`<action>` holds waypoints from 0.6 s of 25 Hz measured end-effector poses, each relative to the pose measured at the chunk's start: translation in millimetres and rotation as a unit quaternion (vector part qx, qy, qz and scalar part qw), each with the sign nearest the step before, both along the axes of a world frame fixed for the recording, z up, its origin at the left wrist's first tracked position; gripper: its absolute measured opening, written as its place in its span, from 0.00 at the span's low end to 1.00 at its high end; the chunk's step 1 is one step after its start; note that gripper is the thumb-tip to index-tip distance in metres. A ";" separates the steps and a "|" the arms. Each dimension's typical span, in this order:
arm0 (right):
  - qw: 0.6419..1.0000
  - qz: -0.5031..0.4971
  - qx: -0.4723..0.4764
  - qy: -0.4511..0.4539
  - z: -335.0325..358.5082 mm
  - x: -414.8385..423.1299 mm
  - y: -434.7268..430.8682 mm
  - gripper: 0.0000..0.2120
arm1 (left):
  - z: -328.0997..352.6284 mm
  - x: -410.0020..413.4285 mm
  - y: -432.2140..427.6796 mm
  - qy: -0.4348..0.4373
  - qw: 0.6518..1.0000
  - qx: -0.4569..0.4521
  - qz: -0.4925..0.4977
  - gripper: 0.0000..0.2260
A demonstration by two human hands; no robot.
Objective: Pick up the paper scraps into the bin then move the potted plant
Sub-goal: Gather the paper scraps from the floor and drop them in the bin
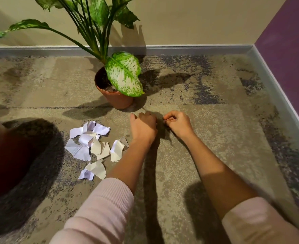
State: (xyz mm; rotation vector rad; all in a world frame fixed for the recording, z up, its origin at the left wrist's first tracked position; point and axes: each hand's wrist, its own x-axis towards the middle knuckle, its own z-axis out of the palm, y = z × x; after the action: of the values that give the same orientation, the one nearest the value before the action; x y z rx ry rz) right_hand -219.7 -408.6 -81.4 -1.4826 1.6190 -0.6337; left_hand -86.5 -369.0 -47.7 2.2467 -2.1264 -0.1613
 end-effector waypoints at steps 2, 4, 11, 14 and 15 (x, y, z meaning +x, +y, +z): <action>1.000 0.004 0.000 0.007 4.5 0.3 2.6 0.12 | 1.0 -2.0 5.2 -0.014 1.000 0.002 -0.014 0.08; 0.999 0.013 0.009 0.029 6.5 -3.7 8.6 0.10 | 2.9 -3.2 14.5 -0.011 1.000 0.002 -0.012 0.09; 0.996 -0.003 0.080 0.050 20.1 -43.2 49.2 0.08 | 8.7 -2.5 68.7 0.030 0.999 0.013 0.008 0.14; 0.992 -0.042 0.106 0.048 24.7 -66.0 72.6 0.04 | 15.5 4.6 84.6 0.063 0.998 0.003 0.001 0.13; 0.992 -0.049 0.110 0.045 25.9 -71.7 81.9 0.04 | 20.5 8.6 89.2 0.069 0.998 0.002 0.000 0.13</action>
State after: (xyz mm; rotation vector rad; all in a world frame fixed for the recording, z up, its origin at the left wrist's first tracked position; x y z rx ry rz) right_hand -291.4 -326.7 -55.5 -1.2923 1.7787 -0.4296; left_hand -77.9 -279.8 -27.2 2.1675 -2.0576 -0.3114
